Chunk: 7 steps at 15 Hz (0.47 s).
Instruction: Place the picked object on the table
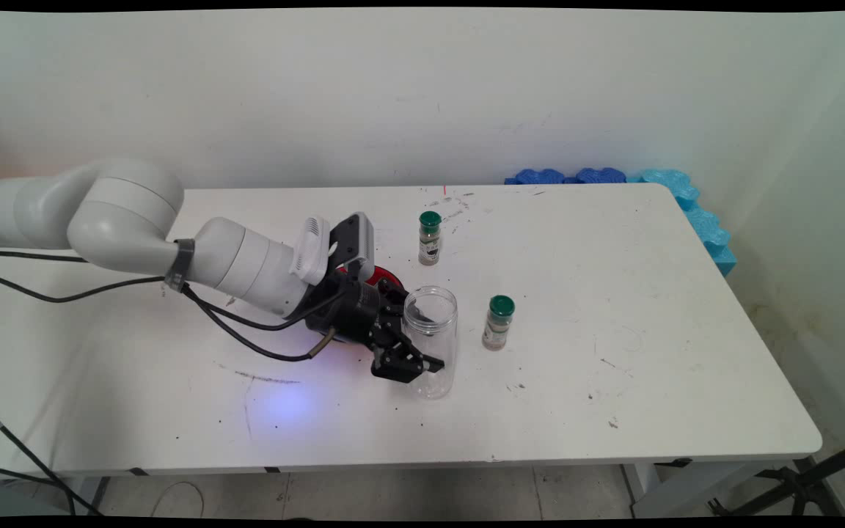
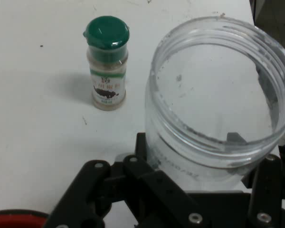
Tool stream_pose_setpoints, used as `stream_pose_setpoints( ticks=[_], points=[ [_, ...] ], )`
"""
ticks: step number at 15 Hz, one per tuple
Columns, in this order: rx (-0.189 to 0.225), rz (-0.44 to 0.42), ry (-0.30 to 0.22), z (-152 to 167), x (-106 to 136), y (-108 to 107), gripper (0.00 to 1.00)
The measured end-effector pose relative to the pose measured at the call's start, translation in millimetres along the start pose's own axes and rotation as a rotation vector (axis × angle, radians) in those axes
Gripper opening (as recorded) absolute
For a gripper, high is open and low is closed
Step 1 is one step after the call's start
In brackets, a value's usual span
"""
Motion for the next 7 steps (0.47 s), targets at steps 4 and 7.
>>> stream_pose_setpoints(
  ticks=[4, 7],
  points=[
    [0.001, -0.006, -0.003, 2.2, -3.3, 0.1, 1.00],
    [-0.004, -0.014, -0.005, 2.6, -4.6, 1.5, 1.00]
  ],
)
